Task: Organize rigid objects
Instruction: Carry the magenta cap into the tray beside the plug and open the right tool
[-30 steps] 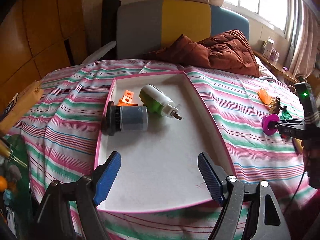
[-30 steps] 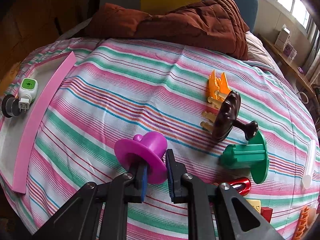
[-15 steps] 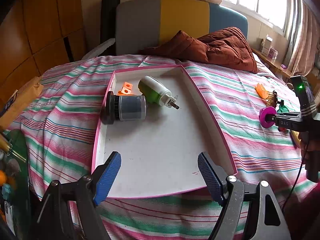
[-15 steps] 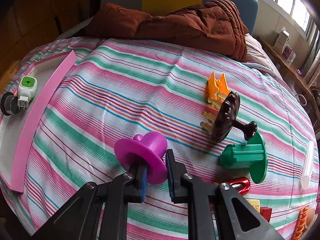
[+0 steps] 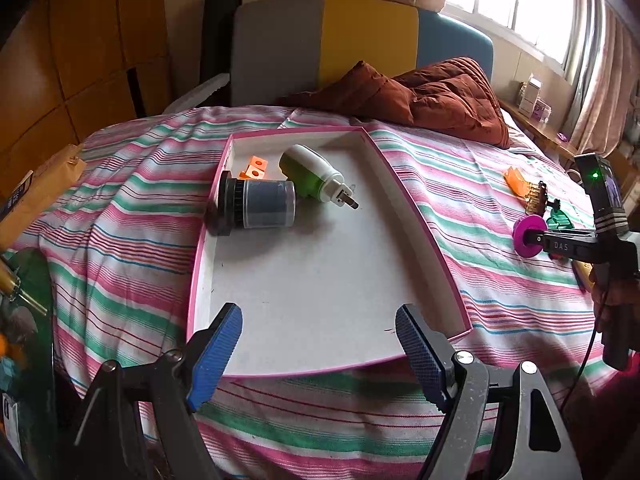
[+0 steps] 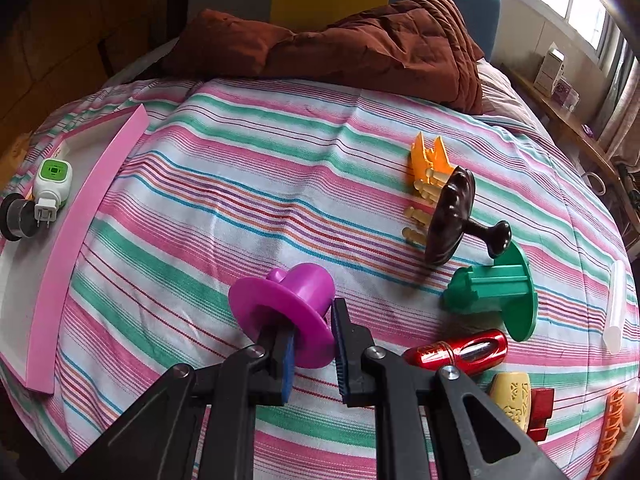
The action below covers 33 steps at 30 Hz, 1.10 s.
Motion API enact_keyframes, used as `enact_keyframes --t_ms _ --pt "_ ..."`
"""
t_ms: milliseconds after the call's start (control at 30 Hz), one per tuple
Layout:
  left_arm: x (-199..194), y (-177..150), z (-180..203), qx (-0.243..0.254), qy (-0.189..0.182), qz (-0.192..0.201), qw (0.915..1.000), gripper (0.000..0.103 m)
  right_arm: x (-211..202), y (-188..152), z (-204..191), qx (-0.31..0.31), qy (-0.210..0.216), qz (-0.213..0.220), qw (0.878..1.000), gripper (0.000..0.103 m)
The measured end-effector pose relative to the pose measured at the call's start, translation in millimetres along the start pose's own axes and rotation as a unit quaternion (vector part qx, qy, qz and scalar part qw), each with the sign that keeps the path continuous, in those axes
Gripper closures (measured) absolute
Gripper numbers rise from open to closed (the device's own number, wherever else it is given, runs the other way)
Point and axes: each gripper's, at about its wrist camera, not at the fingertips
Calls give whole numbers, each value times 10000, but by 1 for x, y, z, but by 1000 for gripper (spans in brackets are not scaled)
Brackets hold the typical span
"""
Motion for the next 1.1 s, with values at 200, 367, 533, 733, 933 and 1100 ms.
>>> enact_keyframes --t_ms 200,367,533,733,933,1100 --pt "-1 -2 -3 -45 -32 10 10000 23 -8 -6 -17 -28 146 -101 9998 88" --pt "-2 -4 -12 -158 -39 48 9999 23 -21 -5 -41 -78 512 -96 9986 89" --pt "-5 -5 -27 -329 19 85 9994 23 -48 5 -84 -430 947 195 9944 90" --pt "-7 -7 -42 -510 78 107 9986 23 -63 18 -146 -1009 1348 352 9851 90" --pt "-10 -8 -49 -570 78 146 9982 23 -53 24 -195 -1593 1333 273 9778 90" --pt "-6 -9 -53 -629 59 85 9980 23 -29 31 -223 -2126 1002 104 9719 90"
Point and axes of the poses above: each gripper's, at about its wrist camera, not at the fingertips, and x roughly the way its jaws point, z to its right, y to its top, and after that the axes turned 1 degree about y, right-handed
